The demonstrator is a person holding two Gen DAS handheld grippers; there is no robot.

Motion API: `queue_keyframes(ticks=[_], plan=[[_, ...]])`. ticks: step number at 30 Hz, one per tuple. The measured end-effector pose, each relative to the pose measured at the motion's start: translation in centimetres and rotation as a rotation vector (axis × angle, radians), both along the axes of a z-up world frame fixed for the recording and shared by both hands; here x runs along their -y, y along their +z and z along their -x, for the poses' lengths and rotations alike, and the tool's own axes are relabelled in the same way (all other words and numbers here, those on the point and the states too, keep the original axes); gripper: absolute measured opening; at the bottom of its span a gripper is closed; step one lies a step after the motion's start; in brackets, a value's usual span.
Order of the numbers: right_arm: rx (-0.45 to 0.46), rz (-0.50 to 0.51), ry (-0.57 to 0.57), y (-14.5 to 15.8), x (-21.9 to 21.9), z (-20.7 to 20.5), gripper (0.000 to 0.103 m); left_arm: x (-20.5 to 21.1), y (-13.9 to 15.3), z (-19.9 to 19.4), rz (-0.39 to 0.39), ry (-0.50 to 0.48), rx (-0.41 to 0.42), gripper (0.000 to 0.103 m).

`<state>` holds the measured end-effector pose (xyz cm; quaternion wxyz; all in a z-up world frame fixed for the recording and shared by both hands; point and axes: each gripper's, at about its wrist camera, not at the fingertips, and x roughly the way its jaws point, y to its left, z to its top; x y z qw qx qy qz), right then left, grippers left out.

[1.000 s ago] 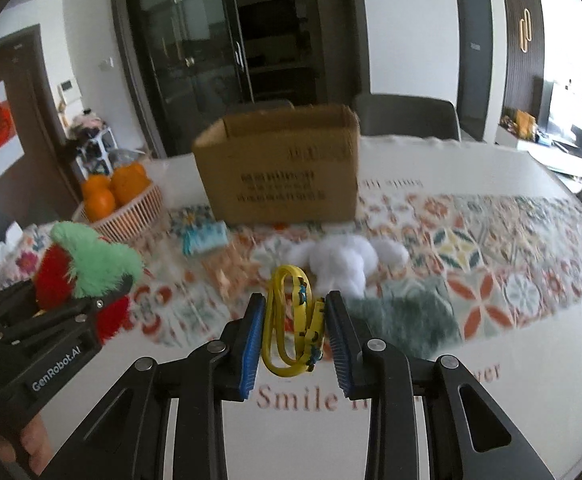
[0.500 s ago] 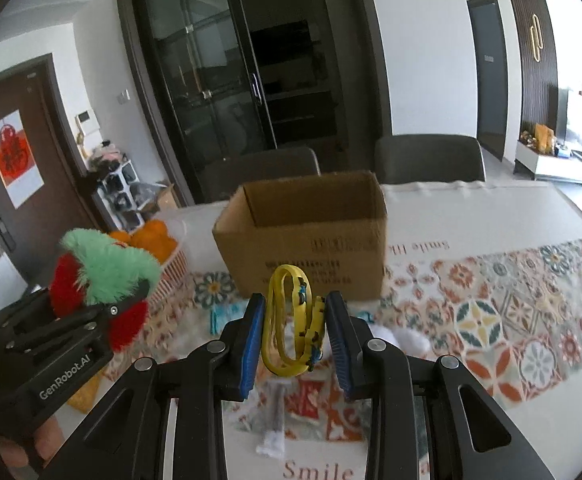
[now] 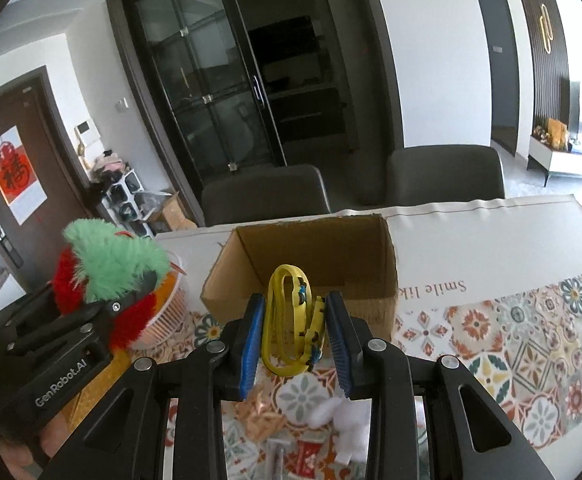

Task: Organize soft objects
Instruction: 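Lower both toys into the box and open both tools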

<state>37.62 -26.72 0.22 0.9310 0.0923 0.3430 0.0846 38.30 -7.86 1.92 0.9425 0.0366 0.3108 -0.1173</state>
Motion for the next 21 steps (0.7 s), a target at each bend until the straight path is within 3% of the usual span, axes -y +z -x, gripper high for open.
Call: queue_keyframes(ticks=[8,21], plan=[[-0.104,0.005,0.034,-0.7,0.6,-6.3,0.033,1.2,-0.7,-6.0,0.000,-0.016,-0.095,0.036],[-0.318,-0.002,0.072,-5.0,0.8,-14.2,0.033,2.7,-5.6,-13.5,-0.040,-0.013,-0.313,0.037]])
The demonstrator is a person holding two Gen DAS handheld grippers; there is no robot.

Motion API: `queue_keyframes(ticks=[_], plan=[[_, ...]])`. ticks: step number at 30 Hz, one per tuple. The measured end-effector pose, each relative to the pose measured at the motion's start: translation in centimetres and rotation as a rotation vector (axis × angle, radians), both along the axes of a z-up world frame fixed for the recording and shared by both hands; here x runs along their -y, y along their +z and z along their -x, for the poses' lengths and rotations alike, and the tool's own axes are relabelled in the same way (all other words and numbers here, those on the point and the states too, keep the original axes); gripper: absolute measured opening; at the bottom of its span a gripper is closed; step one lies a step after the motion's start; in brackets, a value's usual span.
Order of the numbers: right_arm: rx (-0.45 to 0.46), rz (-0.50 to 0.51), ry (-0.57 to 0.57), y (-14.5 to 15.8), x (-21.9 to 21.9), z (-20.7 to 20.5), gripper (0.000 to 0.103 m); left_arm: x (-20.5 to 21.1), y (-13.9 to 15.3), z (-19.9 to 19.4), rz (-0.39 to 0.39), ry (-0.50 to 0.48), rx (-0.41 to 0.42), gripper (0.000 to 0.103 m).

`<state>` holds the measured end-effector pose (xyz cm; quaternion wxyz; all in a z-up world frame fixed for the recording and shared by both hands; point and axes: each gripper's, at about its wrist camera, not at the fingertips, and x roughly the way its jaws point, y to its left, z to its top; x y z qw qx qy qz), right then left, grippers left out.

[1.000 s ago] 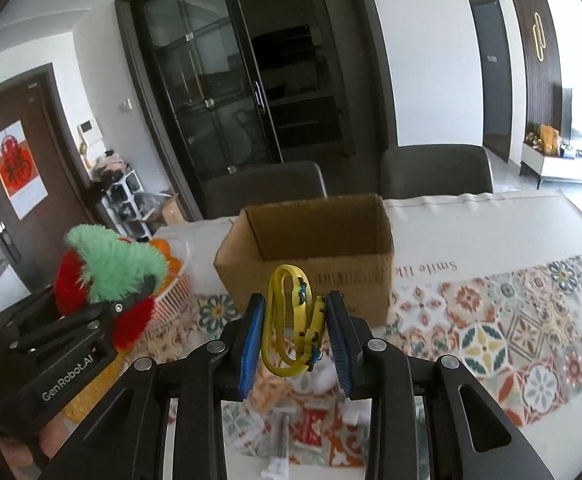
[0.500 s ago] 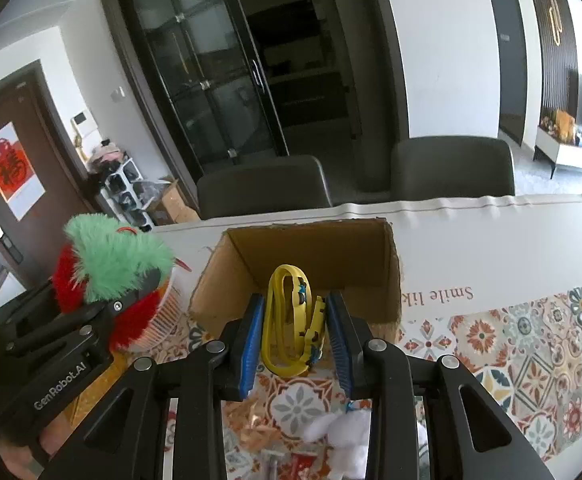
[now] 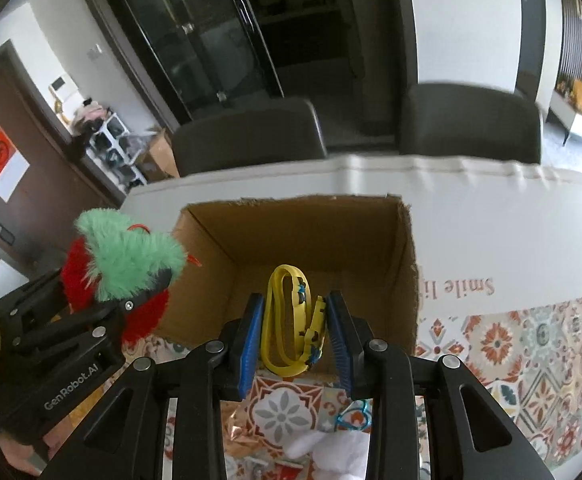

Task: Organize soft objects
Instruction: 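Lower both toys into the box and open both tools, then move the right tool to the white bunny plush while the left tool approaches the gold biscuit packet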

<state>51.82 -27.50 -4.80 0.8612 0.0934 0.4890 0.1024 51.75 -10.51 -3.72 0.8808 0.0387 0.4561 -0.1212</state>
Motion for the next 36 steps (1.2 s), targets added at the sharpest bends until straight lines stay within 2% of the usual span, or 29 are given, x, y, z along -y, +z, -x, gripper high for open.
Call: queue_keyframes(ticks=[2,5,7,8,10,12,15,20,24,27,30,36], plan=[[-0.048,-0.018,0.002,-0.9,0.3,-1.3,0.034,0.0,-0.8,-0.7,0.002,-0.006,-0.037,0.038],[-0.080,-0.011,0.001,-2.0,0.5,-2.3,0.035,0.1,-1.6,-1.7,0.000,0.002,-0.065,0.049],[-0.085,0.005,0.002,-2.4,0.4,-2.8,0.038,0.2,-1.9,-2.0,-0.007,0.012,-0.069,0.070],[-0.090,0.006,0.001,-2.6,0.4,-3.0,0.038,0.1,-2.0,-2.0,-0.010,0.020,-0.065,0.072],[-0.090,-0.002,-0.010,-2.6,0.5,-3.1,0.049,-0.2,-1.8,-1.9,-0.015,0.024,-0.048,0.073],[-0.077,0.015,-0.022,-2.4,0.5,-3.0,0.053,-0.3,-1.5,-1.8,-0.021,0.026,-0.048,0.074],[-0.061,0.027,-0.052,-1.7,0.9,-2.5,0.053,-0.4,-0.6,-1.2,-0.054,0.048,-0.015,0.080],[-0.021,0.084,-0.093,-0.2,1.1,-0.8,0.060,-0.9,0.9,0.9,-0.091,0.075,0.030,0.081],[-0.009,0.094,-0.092,0.9,0.7,0.8,0.062,-1.5,1.7,3.1,-0.090,0.083,0.056,0.082],[0.003,0.098,-0.089,1.5,0.7,2.4,0.064,-1.9,2.5,5.1,-0.094,0.104,0.082,0.087],[0.005,0.106,-0.095,1.8,0.9,3.9,0.070,-2.3,2.7,6.7,-0.101,0.126,0.085,0.088],[-0.042,0.119,-0.079,1.0,0.5,6.8,0.070,-3.1,1.8,9.4,-0.081,0.147,0.047,0.089]])
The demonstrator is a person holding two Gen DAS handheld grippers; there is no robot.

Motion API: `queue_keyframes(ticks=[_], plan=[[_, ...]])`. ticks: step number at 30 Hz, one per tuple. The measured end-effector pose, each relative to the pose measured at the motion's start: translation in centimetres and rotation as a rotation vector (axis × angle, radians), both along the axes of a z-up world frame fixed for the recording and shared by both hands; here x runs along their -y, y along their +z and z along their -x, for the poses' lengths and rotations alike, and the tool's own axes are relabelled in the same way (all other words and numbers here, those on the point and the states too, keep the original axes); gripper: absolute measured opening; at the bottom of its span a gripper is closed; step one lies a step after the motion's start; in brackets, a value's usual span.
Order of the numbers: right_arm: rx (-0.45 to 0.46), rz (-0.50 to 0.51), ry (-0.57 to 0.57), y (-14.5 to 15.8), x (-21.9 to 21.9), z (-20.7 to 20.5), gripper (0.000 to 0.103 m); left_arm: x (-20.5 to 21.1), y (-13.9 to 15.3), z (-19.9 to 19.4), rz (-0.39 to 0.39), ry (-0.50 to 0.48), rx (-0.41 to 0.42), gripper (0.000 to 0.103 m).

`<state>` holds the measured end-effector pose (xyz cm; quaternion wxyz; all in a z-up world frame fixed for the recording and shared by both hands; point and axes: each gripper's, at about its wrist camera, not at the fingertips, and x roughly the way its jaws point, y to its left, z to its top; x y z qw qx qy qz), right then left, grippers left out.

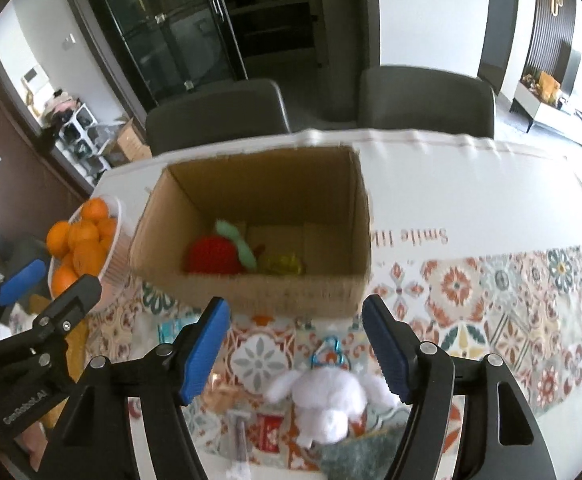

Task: Organize soft objects
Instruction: 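Move the right tool to the white bunny plush while the left tool approaches the gold biscuit packet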

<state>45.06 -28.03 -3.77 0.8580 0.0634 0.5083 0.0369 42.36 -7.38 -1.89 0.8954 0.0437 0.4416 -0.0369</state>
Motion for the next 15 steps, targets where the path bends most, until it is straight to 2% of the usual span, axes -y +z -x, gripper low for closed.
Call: queue_keyframes(ticks=[6,15], plan=[[-0.053,0.027,-0.009,-1.8,-0.1,2.2,0.070,-0.4,-2.6,1.7,0.013,0.006,-0.079,0.089],[-0.145,0.012,-0.033,-5.2,0.2,3.6,0.070,-0.5,-6.4,2.8,0.082,0.035,-0.204,0.088]])
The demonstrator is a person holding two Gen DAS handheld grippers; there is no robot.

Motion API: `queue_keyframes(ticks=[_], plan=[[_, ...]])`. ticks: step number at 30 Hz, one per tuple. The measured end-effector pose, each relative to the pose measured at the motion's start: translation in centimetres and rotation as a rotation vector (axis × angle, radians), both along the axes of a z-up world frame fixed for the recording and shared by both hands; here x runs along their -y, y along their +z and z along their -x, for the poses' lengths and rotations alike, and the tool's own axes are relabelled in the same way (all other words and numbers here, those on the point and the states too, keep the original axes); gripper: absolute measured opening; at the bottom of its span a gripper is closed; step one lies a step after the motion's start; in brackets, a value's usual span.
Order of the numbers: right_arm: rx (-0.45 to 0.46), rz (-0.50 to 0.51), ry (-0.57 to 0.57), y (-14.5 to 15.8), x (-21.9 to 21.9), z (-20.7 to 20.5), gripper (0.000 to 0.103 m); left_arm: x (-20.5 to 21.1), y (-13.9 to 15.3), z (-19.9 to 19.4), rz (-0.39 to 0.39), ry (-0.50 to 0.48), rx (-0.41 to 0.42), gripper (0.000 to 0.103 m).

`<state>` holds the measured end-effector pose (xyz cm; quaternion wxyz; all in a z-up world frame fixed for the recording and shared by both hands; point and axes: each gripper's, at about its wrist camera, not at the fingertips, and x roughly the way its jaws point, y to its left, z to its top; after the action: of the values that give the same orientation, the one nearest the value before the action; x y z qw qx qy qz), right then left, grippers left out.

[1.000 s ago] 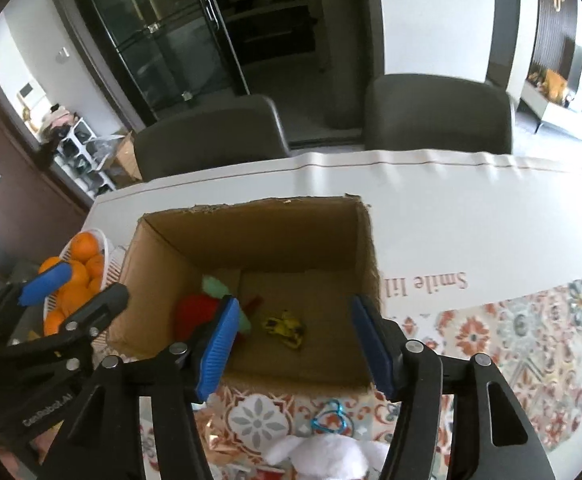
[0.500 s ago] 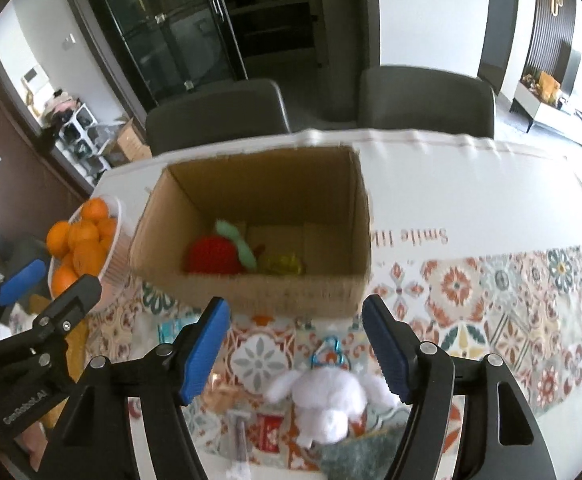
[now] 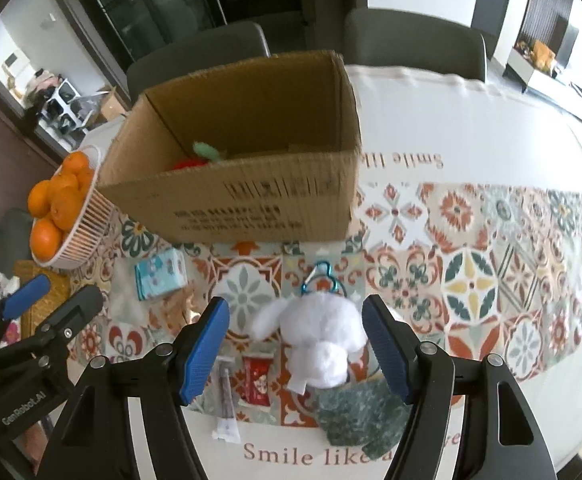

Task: Organize soft objects
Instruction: 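Move the right tool to the white bunny plush while the left tool approaches the gold biscuit packet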

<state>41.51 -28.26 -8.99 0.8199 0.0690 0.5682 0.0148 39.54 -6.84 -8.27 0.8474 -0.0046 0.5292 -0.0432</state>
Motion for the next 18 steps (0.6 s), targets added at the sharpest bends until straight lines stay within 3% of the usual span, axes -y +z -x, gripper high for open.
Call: queue_keyframes(ticks=[18], plan=[[-0.174,-0.015,-0.075,-6.6,0.8,0.1,0.070,0.2,-7.2,-1.6,0.053,0.038,-0.187,0.088]])
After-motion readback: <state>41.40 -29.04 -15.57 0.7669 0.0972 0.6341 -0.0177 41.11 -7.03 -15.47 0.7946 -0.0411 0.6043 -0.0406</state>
